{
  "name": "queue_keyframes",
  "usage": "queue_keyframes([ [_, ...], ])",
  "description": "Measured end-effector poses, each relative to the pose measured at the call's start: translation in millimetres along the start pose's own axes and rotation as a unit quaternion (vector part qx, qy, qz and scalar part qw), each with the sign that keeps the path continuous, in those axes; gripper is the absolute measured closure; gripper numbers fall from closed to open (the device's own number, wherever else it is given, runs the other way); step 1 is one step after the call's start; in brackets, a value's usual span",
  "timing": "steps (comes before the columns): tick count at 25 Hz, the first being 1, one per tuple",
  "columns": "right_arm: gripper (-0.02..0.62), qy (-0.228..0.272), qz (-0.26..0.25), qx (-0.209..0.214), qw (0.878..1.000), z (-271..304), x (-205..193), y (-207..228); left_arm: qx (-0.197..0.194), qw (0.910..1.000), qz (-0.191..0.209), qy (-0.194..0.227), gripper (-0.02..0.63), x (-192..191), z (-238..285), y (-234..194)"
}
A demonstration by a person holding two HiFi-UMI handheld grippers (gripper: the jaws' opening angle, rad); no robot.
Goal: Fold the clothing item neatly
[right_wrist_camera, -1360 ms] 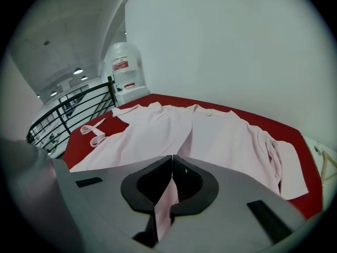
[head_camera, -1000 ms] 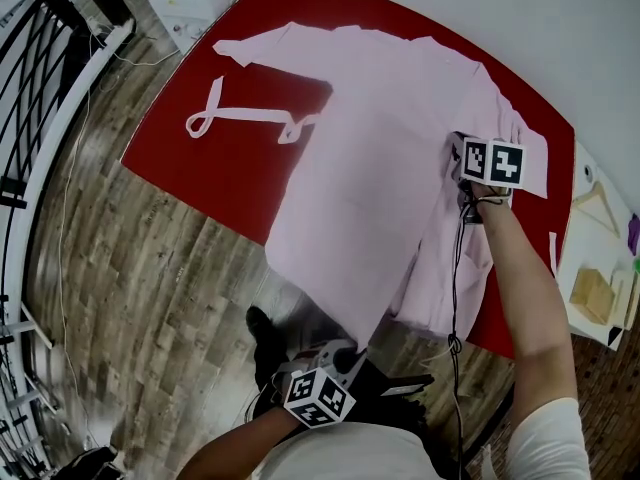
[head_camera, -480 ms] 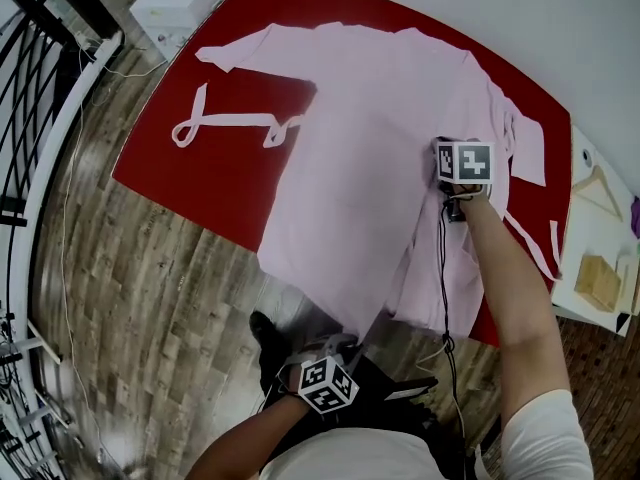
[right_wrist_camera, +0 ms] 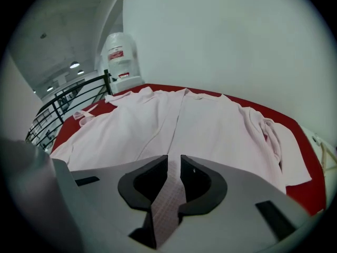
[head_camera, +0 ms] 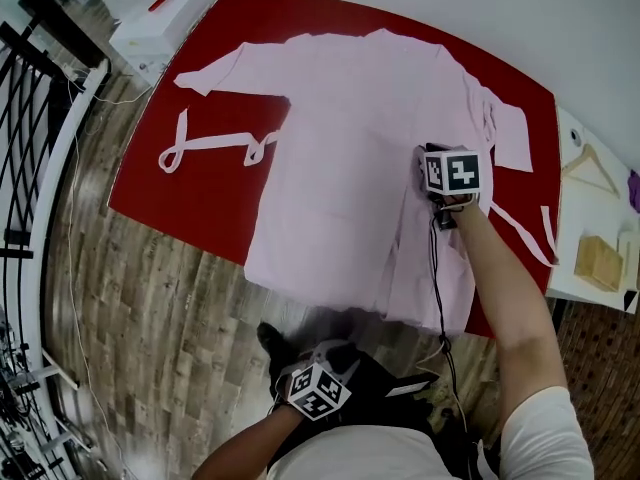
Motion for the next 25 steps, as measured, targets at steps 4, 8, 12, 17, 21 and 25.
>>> queue_keyframes([
  [4,0.54,0.011,0.011,0.013,1.0,-19.6,-6.7,2.9,0.004,1.0,-0.004,0.005,0.491,11.0,-11.6,-4.3],
  [8,0.54,0.014,0.013,0.021,1.0,-37.3,-18.3,5.8,0.013,0.9999,0.0,0.011,0.491,25.5,-20.4,-13.6],
  [12,0.54,0.014,0.02,0.028,0.999,-50.6,-28.8,9.5,0.017,0.9997,0.009,0.015,0.491,41.4,-25.6,-23.5],
  [17,0.54,0.019,0.037,0.052,0.998,-69.2,-49.6,5.7,0.025,0.9991,0.011,0.032,0.491,67.9,-39.1,-49.0],
  [21,0.54,0.027,0.036,0.057,0.997,-91.6,-68.3,1.5,0.035,0.9982,0.023,0.043,0.491,98.4,-53.1,-87.7],
  [25,0.54,0.027,0.053,0.055,0.997,-104.9,-85.9,-0.3,0.041,0.9966,0.063,0.035,0.491,128.0,-60.5,-127.4],
])
Point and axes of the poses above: the fingertips, and each gripper's own axes: z forward along the fingers, y to its right, x out of its top, the point moved 2 cm from there along -z, backward along the fingers, and after that the axes turned 7 degrees about z, right-handed, at the moved point
